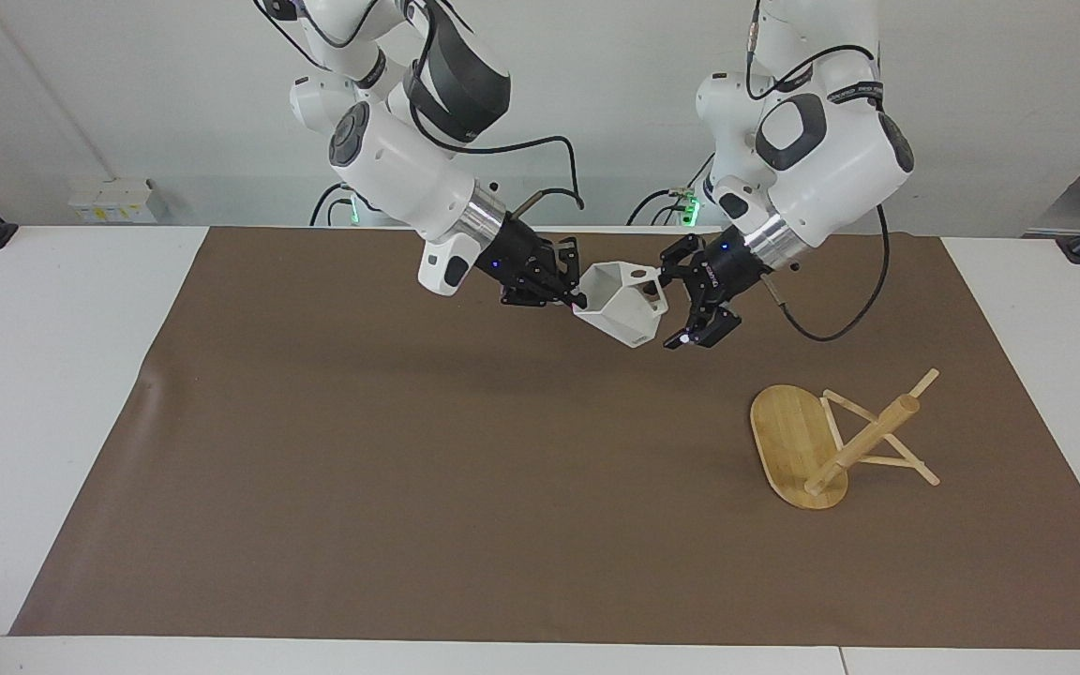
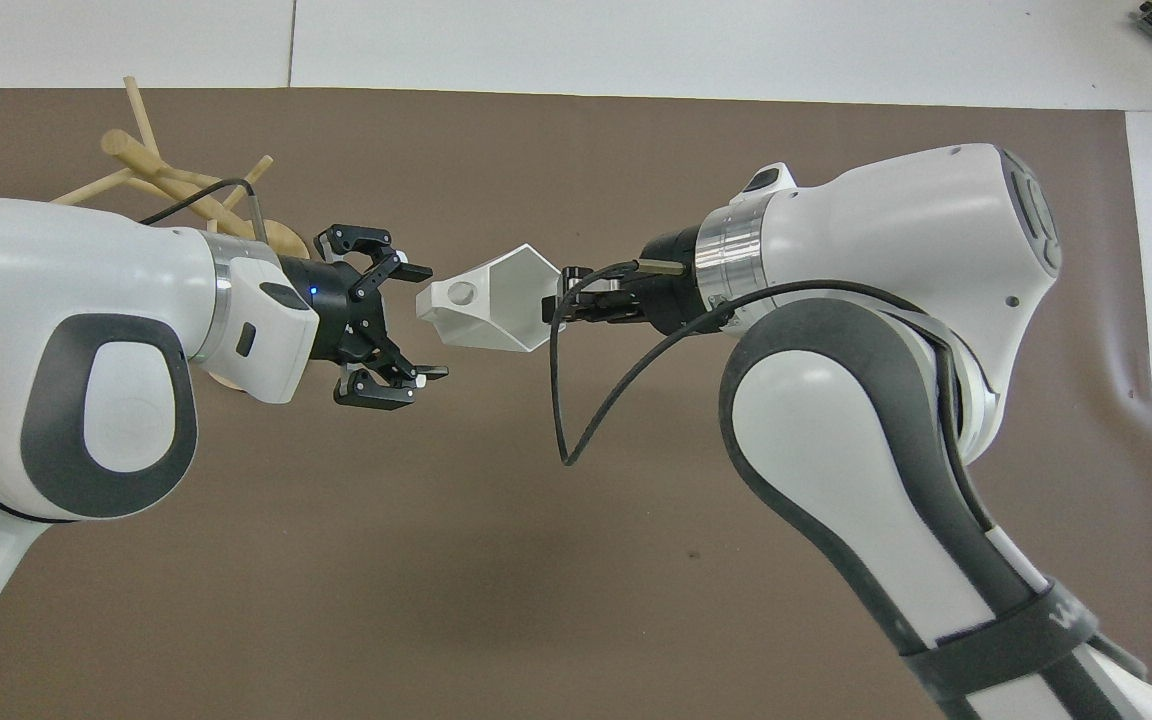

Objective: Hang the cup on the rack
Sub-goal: 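Reach the left gripper to the cup held by the right gripper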

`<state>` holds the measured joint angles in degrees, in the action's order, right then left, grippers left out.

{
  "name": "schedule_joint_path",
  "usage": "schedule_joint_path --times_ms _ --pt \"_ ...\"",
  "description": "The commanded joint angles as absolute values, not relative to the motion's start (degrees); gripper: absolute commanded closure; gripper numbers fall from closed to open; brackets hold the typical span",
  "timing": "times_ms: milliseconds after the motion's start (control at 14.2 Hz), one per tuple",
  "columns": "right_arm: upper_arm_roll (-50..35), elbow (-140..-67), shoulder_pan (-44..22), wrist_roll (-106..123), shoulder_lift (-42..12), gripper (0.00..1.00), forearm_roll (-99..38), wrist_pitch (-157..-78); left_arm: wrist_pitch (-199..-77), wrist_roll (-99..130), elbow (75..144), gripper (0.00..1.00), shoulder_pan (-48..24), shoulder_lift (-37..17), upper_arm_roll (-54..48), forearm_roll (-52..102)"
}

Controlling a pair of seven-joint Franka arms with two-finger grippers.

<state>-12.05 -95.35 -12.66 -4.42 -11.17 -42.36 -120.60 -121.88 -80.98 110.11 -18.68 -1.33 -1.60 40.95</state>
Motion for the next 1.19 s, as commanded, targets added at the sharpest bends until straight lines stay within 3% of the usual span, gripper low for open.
schedule_joint_path --times_ms 0,983,1053,1123 --pt "-12.3 -93.87 -12.48 -6.15 -11.87 1.0 -42.1 -119.44 -124.36 -80.68 112.41 0.0 -20.91 0.18 -0.97 42.36" --pt "-12.3 -93.69 -12.48 -6.94 -11.87 1.0 -42.1 -119.53 -127.18 -80.6 112.85 0.01 -22.15 0.09 -0.97 45.88" --pt "-12.22 -93.78 -12.48 -6.94 -11.87 1.0 -42.1 -119.53 -127.0 -80.6 112.85 0.18 -22.15 0.09 -0.97 45.88" --pt "-12.22 -93.78 -12.48 -6.94 -11.87 1.0 -42.1 -119.53 -126.57 -80.6 112.94 0.49 -22.15 0.17 -0.97 45.88"
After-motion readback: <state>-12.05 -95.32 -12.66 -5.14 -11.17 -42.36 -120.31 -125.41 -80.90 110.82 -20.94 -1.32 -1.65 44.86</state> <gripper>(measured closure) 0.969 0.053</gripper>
